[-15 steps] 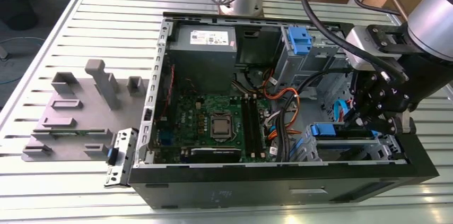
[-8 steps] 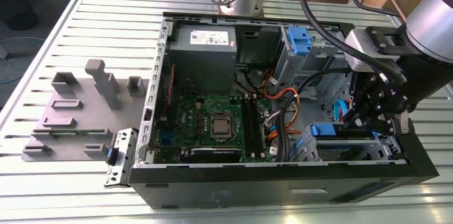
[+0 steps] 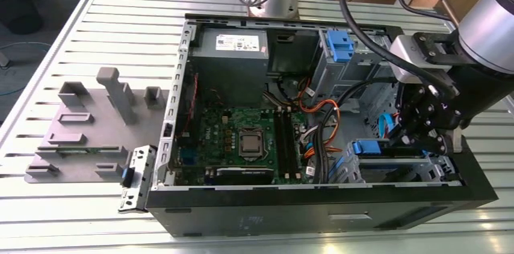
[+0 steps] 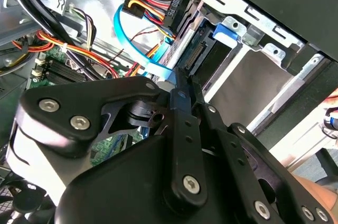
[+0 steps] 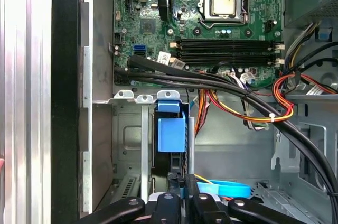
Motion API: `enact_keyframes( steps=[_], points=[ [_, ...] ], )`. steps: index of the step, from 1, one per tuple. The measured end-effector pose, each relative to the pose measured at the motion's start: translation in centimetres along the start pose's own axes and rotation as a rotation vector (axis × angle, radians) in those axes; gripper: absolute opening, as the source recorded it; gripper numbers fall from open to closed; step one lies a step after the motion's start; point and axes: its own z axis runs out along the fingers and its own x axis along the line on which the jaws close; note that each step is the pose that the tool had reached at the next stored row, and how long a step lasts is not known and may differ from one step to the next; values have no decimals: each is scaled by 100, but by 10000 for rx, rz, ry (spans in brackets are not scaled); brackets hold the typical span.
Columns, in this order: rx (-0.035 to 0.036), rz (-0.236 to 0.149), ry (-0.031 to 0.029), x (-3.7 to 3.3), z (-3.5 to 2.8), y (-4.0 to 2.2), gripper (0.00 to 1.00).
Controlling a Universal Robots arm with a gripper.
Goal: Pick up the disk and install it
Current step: 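Insert the first disk wire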
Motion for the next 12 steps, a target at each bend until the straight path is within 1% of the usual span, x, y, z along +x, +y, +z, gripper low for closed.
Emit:
enact_keyframes(
  steps=[11,12],
  points=[
    [1,0,82,0,7,0,17],
    [1,0,91,0,6,0,23]
  ],
)
